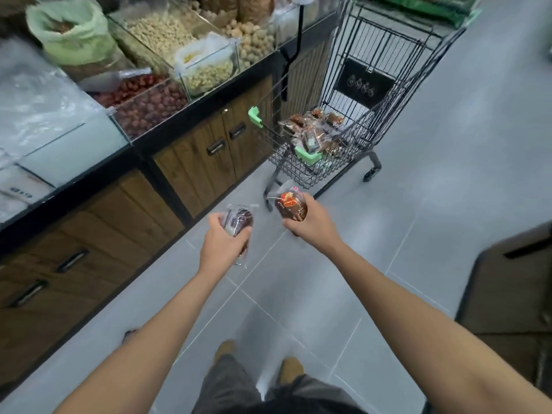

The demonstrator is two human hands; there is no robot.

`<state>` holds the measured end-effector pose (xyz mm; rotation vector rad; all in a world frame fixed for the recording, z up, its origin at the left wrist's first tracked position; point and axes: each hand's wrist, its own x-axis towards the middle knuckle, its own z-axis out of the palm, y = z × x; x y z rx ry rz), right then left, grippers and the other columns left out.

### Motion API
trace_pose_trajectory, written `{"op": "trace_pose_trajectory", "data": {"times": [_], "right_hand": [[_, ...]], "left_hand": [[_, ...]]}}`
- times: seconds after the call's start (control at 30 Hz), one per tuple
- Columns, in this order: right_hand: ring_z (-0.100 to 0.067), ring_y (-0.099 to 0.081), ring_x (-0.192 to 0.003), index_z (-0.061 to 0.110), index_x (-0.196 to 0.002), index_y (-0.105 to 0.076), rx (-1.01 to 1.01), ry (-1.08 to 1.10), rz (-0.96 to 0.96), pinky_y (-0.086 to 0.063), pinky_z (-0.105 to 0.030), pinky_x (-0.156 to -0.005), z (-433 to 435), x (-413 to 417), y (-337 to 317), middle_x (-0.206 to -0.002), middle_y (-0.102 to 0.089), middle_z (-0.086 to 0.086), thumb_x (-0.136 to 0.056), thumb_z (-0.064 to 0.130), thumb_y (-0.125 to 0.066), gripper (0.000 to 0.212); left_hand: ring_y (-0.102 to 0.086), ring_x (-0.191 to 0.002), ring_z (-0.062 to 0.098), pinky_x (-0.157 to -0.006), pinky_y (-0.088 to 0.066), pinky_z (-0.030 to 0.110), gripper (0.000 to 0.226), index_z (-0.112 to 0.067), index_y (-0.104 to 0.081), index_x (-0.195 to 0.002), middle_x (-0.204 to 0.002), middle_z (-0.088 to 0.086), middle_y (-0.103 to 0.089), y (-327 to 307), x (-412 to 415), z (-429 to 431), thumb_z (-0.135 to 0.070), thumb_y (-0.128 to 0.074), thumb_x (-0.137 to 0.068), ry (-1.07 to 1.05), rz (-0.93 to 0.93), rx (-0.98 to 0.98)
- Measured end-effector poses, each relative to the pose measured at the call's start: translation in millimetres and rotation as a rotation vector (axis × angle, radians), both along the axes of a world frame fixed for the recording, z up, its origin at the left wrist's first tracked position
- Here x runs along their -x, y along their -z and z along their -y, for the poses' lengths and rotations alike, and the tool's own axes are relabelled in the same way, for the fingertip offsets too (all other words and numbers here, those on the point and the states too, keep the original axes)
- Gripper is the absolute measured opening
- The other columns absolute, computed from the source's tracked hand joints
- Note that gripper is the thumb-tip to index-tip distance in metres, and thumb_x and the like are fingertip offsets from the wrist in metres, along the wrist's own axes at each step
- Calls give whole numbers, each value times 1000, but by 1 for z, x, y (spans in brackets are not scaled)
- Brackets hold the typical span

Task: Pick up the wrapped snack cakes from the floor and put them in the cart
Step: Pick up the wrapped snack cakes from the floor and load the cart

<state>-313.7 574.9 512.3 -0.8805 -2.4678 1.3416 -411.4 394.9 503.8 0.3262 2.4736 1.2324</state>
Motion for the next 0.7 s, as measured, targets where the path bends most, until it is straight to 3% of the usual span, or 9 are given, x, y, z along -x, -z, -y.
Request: {"op": "trace_pose_trajectory", "data": {"times": [0.13, 0.3, 0.47, 0.6, 0.7], "right_hand": [[-14, -58, -88, 24, -113, -54, -28, 35, 7, -44, -28, -70, -45, -3, -8, -99, -61, 6, -72, 32, -74, 46], [-11, -58, -84, 31, -103, -48, -20, 55, -19, -43, -25, -62, -95, 10, -10, -93, -60, 11, -73, 34, -73, 39], [-13, -60, -83, 26, -103, -50, -21, 83, 15, -51, -33, -72, -158, 47, -13, -92, -62, 7, -74, 34, -74, 39], [-1, -56, -77, 28, -101, -49, -63, 124, 10, -42, -18, -60, -213, 87, -26, -87, -58, 15, -73, 34, -75, 39], [-6, -58, -76, 26, -100, -50, -75, 154, 36, -48, -24, -61, -251, 117, -30, -86, -59, 12, -73, 35, -74, 37]], "left_hand": [[-60, -86, 14, -82, -53, 41, 51, -32, -33, -103, -91, -15, -54, -1, 5, -42, -43, -71, -72, 43, -2, -2], [-59, -85, 13, -73, -48, 33, 51, -30, -34, -104, -91, -16, -54, -3, 32, -101, -44, -70, -71, 106, -32, -19], [-60, -87, 14, -78, -52, 38, 52, -26, -34, -107, -96, -8, -56, -5, 74, -184, -45, -70, -75, 167, -13, -46], [-58, -90, 15, -76, -49, 34, 55, -24, -34, -110, -101, -5, -55, -14, 116, -251, -45, -70, -74, 222, -10, -82], [-57, -91, 16, -77, -49, 35, 57, -22, -35, -113, -105, -3, -55, -22, 148, -295, -44, -70, -73, 256, -8, -91]]}}
